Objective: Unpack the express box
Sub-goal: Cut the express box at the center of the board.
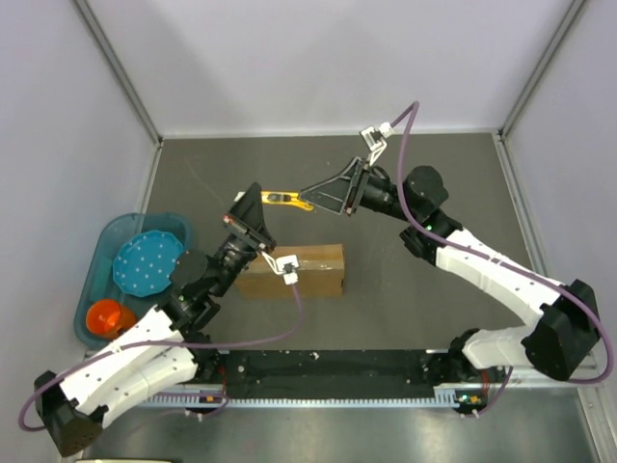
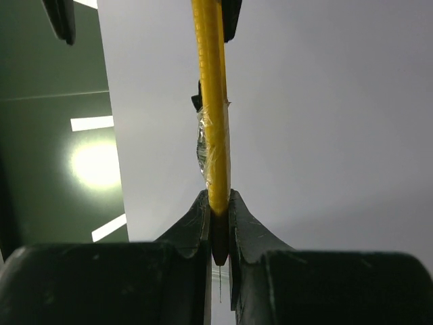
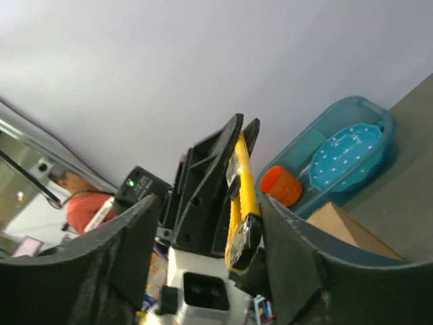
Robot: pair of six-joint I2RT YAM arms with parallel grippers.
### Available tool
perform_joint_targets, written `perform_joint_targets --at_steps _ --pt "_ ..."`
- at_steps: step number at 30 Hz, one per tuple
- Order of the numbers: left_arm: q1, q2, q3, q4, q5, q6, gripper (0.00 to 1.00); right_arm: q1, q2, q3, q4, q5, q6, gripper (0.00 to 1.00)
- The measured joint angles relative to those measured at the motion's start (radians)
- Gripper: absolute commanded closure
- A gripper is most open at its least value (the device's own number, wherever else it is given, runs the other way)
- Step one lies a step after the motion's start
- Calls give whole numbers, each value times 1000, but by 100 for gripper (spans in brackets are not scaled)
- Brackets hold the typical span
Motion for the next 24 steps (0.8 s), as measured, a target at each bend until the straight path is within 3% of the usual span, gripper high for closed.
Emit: perform_joint_targets --at_steps 8,14,15,17,21,24 --pt "-49 52 -1 16 -63 38 100 34 95 53 5 -11 24 46" --pt "-71 61 1 29 -98 46 100 48 105 60 2 -9 17 59" --pt "-74 62 2 32 -104 46 100 48 105 60 2 -8 17 70" --pt "-76 63 3 44 -106 46 100 47 107 60 1 3 17 79" --pt "-80 76 9 56 -125 46 100 47 113 60 6 10 25 68" --pt "-81 92 10 68 -143 46 100 47 116 59 8 12 32 66"
